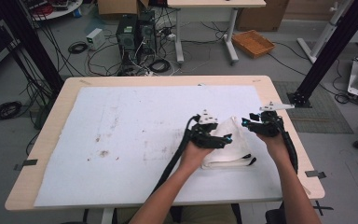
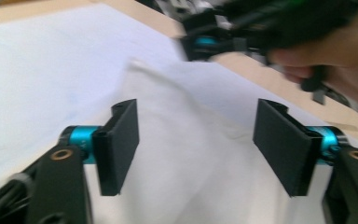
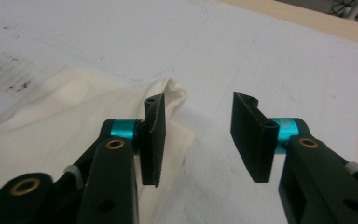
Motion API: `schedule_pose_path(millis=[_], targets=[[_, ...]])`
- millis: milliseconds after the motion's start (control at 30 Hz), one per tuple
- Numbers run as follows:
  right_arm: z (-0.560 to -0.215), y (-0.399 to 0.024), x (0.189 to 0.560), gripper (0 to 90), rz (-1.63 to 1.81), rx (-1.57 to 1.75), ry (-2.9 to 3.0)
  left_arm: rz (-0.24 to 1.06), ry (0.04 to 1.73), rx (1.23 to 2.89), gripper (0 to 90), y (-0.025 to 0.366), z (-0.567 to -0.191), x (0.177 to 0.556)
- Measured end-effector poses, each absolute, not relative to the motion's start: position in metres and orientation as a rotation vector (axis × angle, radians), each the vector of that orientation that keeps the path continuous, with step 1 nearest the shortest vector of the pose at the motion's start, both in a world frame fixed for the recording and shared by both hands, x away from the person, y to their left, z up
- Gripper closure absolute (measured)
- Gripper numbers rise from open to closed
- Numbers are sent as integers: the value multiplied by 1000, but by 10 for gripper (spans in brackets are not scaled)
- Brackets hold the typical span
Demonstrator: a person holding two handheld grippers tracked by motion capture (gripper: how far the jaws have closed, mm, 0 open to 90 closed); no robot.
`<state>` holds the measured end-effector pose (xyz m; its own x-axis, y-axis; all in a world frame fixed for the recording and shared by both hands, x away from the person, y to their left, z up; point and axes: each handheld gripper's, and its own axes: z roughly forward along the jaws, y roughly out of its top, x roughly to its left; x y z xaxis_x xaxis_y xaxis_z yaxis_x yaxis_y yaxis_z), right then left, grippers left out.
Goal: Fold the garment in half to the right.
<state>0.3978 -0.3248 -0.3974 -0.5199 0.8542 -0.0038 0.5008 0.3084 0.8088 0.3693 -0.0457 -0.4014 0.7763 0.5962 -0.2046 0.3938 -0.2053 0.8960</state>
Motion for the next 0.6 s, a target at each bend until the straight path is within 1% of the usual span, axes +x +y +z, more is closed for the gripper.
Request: schedule_pose_path(millis=[100, 133, 267, 367, 400, 433, 500, 533, 567, 600], targets=[[-399, -333, 379, 530, 1118, 1210, 2137, 290, 782, 1812, 296, -17, -403, 369], [-400, -335, 373, 541, 1131, 1206, 2143, 304, 782, 1807, 296, -8, -404, 369], [-410, -338, 346, 660, 1164, 1146, 2188, 354, 794, 1782, 285, 28, -409, 368], [-419, -337, 332, 662, 1176, 1135, 2230, 380, 810, 1763, 285, 49, -412, 367], [-419, -337, 332, 662, 1176, 1135, 2230, 380, 810, 1763, 284, 49, -412, 367], [-422, -335, 328, 647, 1177, 1139, 2247, 382, 828, 1747, 284, 64, -415, 367], [-428, -328, 324, 610, 1161, 1146, 2306, 381, 843, 1729, 260, 78, -417, 366], [-428, -328, 324, 610, 1161, 1146, 2306, 381, 843, 1729, 260, 78, -417, 366], [-434, -321, 326, 617, 1113, 1169, 2340, 390, 862, 1712, 259, 95, -420, 365], [-436, -321, 326, 646, 1103, 1186, 2346, 389, 867, 1709, 259, 100, -420, 364]])
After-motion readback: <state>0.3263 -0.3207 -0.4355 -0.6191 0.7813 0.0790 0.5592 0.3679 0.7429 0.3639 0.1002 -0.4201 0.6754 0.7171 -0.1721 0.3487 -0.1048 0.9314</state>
